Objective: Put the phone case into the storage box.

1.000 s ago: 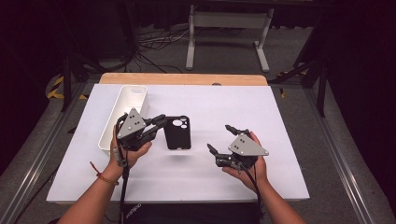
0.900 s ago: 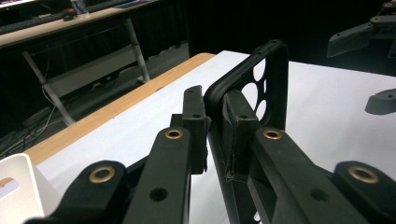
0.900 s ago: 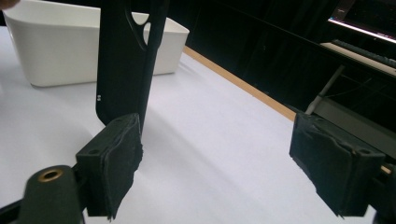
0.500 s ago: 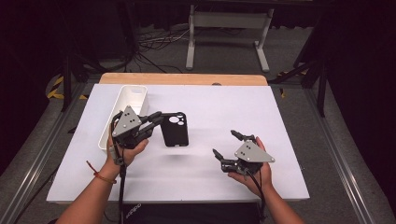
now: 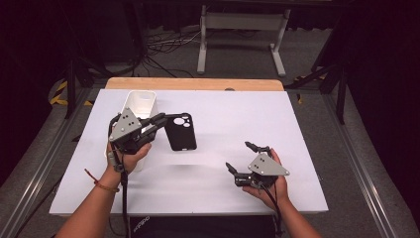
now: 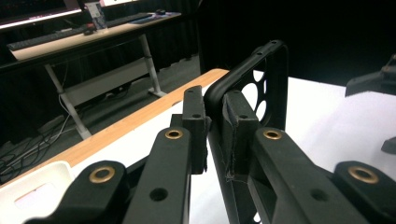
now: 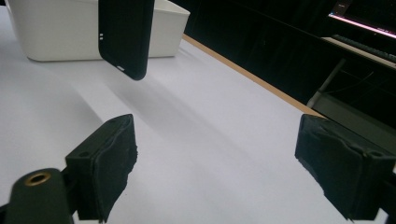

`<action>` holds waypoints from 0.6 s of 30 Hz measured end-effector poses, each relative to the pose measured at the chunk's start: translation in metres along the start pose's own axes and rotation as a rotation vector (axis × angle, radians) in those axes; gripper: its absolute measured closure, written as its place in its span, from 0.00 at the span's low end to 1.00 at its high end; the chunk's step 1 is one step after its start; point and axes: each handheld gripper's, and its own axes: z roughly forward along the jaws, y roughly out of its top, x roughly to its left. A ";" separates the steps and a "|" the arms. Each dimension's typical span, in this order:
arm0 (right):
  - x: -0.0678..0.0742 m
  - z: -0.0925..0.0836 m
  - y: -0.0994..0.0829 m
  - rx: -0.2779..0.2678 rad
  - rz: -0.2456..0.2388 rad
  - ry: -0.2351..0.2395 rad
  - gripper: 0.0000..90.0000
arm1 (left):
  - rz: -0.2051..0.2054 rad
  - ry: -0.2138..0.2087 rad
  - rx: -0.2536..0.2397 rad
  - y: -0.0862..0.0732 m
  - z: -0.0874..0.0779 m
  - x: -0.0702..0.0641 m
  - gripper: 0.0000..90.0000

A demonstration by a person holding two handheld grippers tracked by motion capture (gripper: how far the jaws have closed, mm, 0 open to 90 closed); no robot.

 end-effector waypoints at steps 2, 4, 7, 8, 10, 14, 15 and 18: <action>0.001 0.002 -0.001 0.006 -0.003 -0.003 0.15 | 0.008 0.002 0.004 0.003 -0.003 0.001 0.91; 0.001 0.002 -0.001 0.009 -0.004 -0.002 0.15 | 0.018 0.008 -0.004 0.007 -0.006 0.003 0.91; 0.002 0.002 -0.001 0.009 -0.002 -0.003 0.15 | 0.029 0.015 -0.006 0.014 -0.010 0.006 0.91; 0.002 0.002 -0.001 0.009 -0.002 -0.003 0.15 | 0.029 0.015 -0.006 0.014 -0.010 0.006 0.91; 0.002 0.003 -0.002 0.014 -0.002 0.002 0.15 | 0.036 0.023 -0.011 0.018 -0.012 0.008 0.91; 0.004 0.003 -0.002 0.017 -0.005 0.006 0.15 | 0.050 0.027 -0.009 0.023 -0.016 0.013 0.91; 0.004 0.003 -0.002 0.016 -0.005 0.006 0.15 | 0.050 0.025 -0.013 0.023 -0.016 0.014 0.91; 0.003 0.003 -0.002 0.017 -0.008 0.005 0.15 | 0.057 0.033 -0.008 0.024 -0.017 0.017 0.91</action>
